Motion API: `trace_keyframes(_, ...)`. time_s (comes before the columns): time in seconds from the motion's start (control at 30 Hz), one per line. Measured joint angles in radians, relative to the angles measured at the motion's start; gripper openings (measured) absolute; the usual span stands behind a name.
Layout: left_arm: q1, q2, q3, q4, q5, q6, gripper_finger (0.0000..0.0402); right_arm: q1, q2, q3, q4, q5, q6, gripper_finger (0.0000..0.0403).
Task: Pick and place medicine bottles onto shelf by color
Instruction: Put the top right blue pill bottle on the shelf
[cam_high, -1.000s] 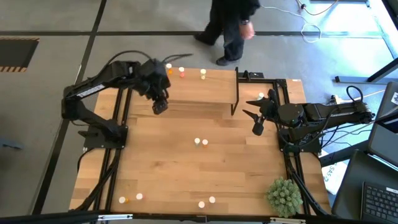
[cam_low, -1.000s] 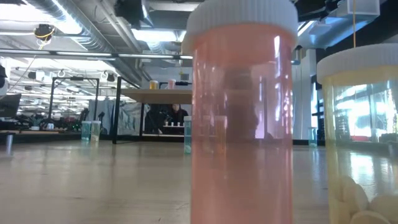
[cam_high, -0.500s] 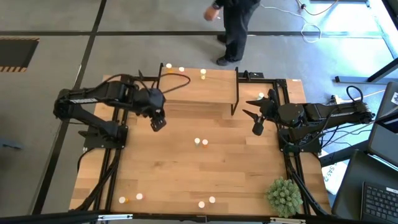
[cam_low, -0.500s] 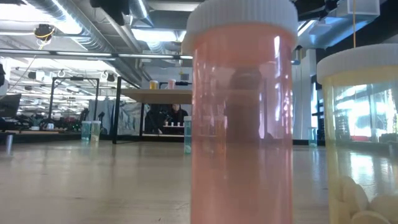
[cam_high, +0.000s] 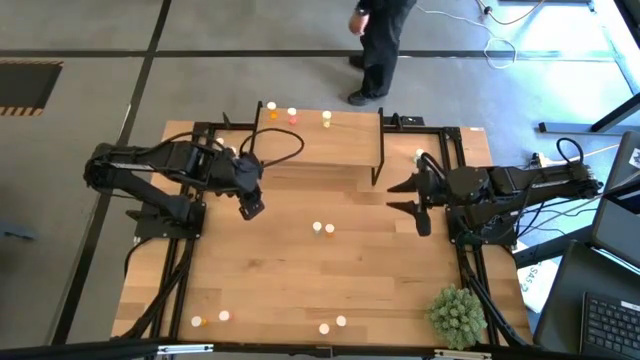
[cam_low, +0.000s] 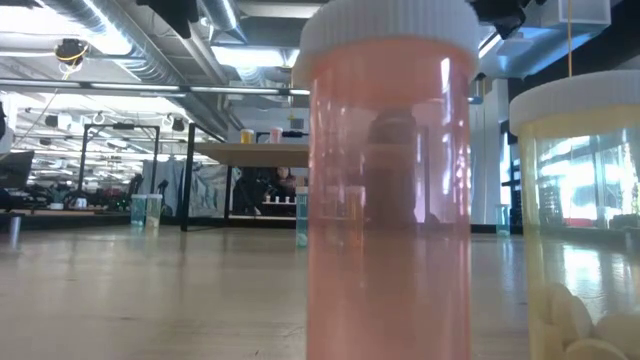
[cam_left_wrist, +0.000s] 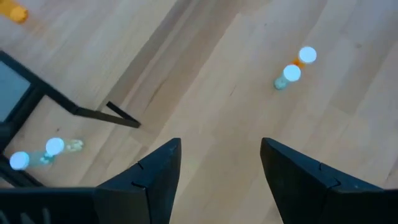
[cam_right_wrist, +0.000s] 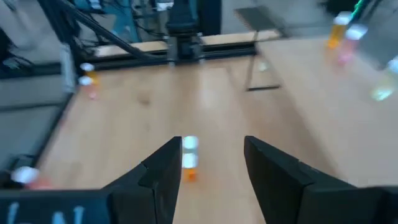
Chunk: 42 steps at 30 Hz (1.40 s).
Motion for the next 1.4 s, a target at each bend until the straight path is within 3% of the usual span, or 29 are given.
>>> trace_keyframes(0.27,-0.013,-0.031,-0.001,-0.011,-0.011,0.06,0.0215,0.0,0.0,0.045,-0.097,-0.02,0.221,0.0177)
trace_keyframes(0.43,-0.013,-0.05,-0.001,-0.019,-0.019,0.08,0.0215,-0.001,0.003,0.226,-0.399,0.027,0.346,0.0177)
trace_keyframes(0.7,-0.013,-0.068,0.0,-0.021,-0.047,0.082,0.0215,-0.037,0.113,0.531,-0.844,0.267,0.648,0.0177)
trace_keyframes(0.87,-0.012,-0.07,0.0,-0.021,-0.05,0.082,0.0215,-0.159,0.193,0.661,-1.116,0.251,0.809,0.0177)
trace_keyframes(1.23,-0.012,-0.069,0.0,-0.012,-0.05,0.082,0.0215,-0.538,0.36,0.695,-1.15,0.014,0.647,0.0177)
trace_keyframes(1.4,-0.012,-0.069,0.0,-0.013,-0.048,0.089,0.0215,-0.731,0.448,0.695,-1.15,-0.093,0.496,0.0177)
